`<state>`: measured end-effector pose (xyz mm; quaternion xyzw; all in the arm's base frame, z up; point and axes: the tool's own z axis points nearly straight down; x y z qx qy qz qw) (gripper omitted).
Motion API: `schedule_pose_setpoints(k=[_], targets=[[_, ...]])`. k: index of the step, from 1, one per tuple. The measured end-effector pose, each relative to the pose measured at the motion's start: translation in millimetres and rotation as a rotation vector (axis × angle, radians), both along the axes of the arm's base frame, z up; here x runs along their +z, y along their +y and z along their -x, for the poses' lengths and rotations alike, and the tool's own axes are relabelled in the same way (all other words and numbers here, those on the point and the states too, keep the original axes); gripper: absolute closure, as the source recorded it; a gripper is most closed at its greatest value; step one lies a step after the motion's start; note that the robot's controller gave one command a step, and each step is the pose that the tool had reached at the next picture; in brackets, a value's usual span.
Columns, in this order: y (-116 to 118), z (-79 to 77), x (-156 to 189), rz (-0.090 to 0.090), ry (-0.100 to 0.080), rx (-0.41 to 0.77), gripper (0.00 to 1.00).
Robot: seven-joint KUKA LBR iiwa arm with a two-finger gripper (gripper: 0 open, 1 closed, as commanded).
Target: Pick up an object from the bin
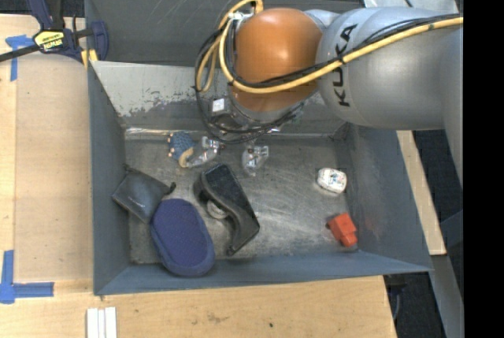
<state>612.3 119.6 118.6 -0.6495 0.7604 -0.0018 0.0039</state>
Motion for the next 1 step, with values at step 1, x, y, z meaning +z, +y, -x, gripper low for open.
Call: schedule_pose_setpoints(k=[1], targets=[[6.2, 28.7, -26.7, 0.002, 0.009, 0.189, 0.0]])
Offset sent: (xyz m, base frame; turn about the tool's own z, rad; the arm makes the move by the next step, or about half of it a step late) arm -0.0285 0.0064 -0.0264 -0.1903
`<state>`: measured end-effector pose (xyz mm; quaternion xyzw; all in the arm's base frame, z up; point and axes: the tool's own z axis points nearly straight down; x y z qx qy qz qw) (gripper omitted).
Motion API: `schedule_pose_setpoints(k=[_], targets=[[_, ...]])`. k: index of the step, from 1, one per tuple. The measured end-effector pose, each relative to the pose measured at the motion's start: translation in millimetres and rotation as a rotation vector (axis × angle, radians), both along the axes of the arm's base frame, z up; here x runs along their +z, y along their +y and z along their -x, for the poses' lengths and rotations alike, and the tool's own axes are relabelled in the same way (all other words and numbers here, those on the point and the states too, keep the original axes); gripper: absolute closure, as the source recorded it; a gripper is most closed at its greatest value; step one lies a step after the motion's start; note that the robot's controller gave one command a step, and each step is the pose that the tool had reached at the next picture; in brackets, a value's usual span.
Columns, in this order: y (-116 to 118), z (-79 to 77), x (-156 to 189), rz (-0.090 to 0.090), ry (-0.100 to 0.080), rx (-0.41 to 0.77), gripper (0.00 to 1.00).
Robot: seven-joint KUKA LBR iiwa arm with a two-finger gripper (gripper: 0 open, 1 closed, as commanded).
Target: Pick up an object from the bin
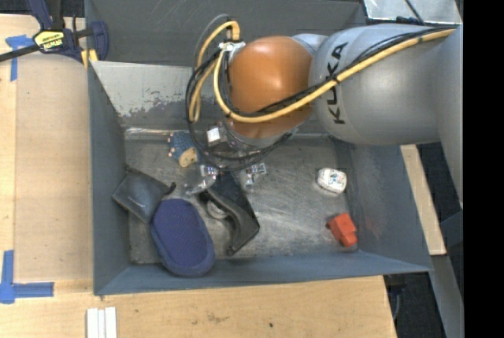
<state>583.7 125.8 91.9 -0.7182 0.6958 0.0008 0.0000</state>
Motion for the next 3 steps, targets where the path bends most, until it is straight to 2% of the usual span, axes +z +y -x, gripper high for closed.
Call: schedule_pose_setpoints(k=[1, 2, 3], targets=[[7.9, -2.2, -9.0, 0.012, -0.004, 0.06, 0.0], [10.2, -2.4, -11.9, 0.007, -0.009, 0.143, 0.0], [10.3, -2.6, -11.3, 0.007, -0.009, 0.143, 1.0]])
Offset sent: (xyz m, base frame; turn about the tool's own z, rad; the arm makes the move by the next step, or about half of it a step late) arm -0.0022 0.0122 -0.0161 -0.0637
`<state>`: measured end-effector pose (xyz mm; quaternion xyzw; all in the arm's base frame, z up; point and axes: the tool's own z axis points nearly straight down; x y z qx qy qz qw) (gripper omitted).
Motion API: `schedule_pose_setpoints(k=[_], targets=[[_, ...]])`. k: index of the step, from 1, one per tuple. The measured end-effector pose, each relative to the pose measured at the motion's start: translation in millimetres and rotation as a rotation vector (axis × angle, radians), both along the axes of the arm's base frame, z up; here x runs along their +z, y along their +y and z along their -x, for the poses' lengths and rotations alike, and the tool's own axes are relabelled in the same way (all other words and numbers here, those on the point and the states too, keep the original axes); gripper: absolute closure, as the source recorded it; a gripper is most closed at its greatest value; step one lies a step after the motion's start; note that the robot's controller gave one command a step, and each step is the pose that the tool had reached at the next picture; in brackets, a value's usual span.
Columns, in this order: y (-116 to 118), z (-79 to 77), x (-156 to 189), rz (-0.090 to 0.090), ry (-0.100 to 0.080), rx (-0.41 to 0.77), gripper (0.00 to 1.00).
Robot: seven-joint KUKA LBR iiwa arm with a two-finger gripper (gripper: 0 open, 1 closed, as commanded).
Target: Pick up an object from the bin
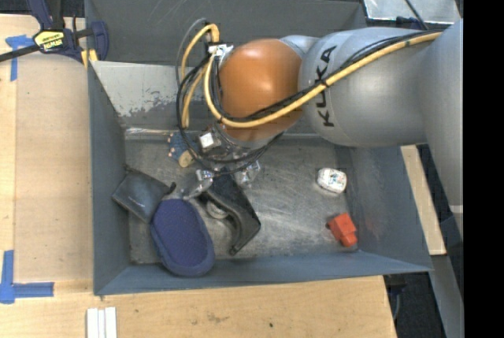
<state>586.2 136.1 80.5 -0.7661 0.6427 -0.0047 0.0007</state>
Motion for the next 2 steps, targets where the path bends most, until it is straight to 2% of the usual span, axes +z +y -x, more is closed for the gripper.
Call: schedule_pose_setpoints(k=[2], targets=[[9.3, -13.9, -1.3, 0.006, 0.016, 0.001, 1.0]])
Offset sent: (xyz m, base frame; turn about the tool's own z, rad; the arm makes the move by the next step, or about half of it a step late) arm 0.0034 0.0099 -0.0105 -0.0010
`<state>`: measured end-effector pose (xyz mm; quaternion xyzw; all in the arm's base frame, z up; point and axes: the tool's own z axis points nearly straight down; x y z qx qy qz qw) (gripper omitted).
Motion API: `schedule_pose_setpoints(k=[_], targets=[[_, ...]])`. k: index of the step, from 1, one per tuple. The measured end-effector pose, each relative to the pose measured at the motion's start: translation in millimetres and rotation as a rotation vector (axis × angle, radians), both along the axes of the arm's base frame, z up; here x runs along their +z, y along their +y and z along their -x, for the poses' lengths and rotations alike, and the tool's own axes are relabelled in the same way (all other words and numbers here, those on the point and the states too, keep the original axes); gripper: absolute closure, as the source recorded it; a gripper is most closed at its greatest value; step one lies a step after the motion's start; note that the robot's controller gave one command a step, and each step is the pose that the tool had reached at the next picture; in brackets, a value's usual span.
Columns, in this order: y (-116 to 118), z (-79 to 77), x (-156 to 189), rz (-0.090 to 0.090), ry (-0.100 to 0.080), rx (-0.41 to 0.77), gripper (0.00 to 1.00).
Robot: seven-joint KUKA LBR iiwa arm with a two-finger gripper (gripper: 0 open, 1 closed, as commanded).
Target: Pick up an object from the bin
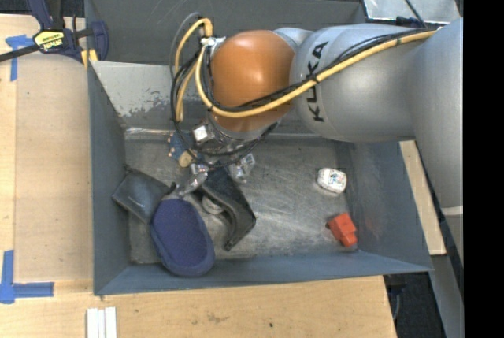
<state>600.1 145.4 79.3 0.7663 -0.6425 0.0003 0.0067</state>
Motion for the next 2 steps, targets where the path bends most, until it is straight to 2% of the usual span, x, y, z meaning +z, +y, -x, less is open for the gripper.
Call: schedule_pose_setpoints(k=[1, 2], targets=[[43, 23.2, 81, -0.017, -0.008, 0.451, 1.0], [43, 26.3, 160, -0.015, -0.01, 0.452, 1.0]])
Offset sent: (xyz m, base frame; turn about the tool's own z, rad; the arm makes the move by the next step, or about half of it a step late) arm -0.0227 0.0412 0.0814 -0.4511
